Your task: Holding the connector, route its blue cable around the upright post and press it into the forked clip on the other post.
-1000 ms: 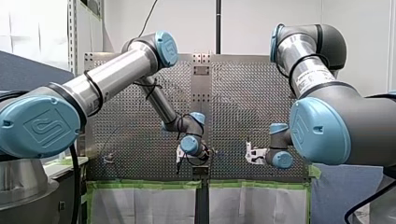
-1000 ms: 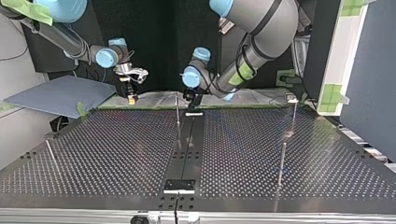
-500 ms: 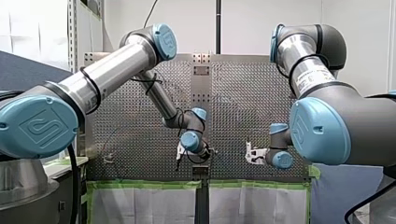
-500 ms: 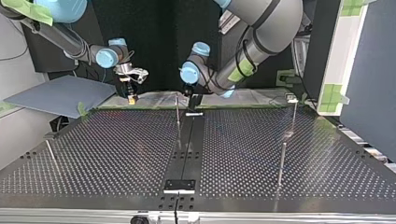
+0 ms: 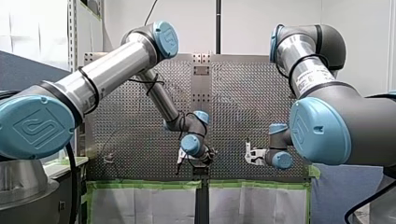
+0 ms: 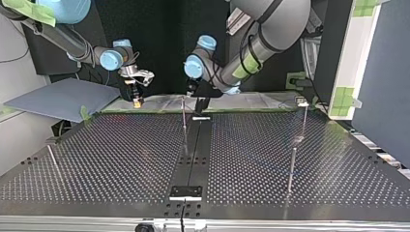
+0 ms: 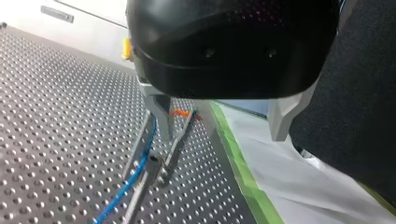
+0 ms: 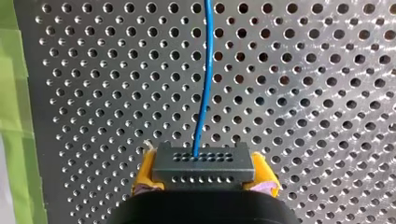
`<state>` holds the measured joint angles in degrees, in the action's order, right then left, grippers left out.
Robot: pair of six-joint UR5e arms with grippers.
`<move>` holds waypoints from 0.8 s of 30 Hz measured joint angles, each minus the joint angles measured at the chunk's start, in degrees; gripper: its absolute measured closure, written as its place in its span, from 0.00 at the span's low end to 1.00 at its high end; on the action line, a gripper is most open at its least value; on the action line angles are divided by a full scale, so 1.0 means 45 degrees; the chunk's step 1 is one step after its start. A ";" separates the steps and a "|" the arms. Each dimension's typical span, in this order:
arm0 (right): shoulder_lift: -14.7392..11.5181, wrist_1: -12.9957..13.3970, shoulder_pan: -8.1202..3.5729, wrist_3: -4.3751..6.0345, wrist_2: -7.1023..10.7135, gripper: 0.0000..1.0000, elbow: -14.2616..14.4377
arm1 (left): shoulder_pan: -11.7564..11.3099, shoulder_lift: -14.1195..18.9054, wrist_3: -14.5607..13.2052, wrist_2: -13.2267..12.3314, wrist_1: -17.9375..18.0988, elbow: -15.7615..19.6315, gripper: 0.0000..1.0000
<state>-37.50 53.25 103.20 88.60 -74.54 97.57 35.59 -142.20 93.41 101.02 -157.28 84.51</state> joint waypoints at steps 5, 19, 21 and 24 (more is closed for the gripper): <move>0.0001 -0.0014 0.0003 0.0002 0.0000 1.00 -0.0003 | 0.0154 0.0188 -0.0012 0.0086 0.0090 0.0004 0.00; 0.0002 -0.0017 -0.0051 0.0021 0.0000 1.00 -0.0007 | 0.0332 0.0246 0.0021 0.0303 0.0112 0.0006 0.00; 0.0002 -0.0032 -0.0061 0.0022 0.0005 1.00 -0.0007 | 0.0329 0.0247 0.0022 0.0309 0.0108 0.0005 0.00; 0.0002 -0.0088 -0.0065 0.0022 0.0014 1.00 -0.0008 | 0.0323 0.0247 0.0023 0.0313 0.0106 0.0005 0.00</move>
<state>-37.50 52.86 102.91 88.70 -74.48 97.53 37.04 -141.09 93.51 102.43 -156.80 84.53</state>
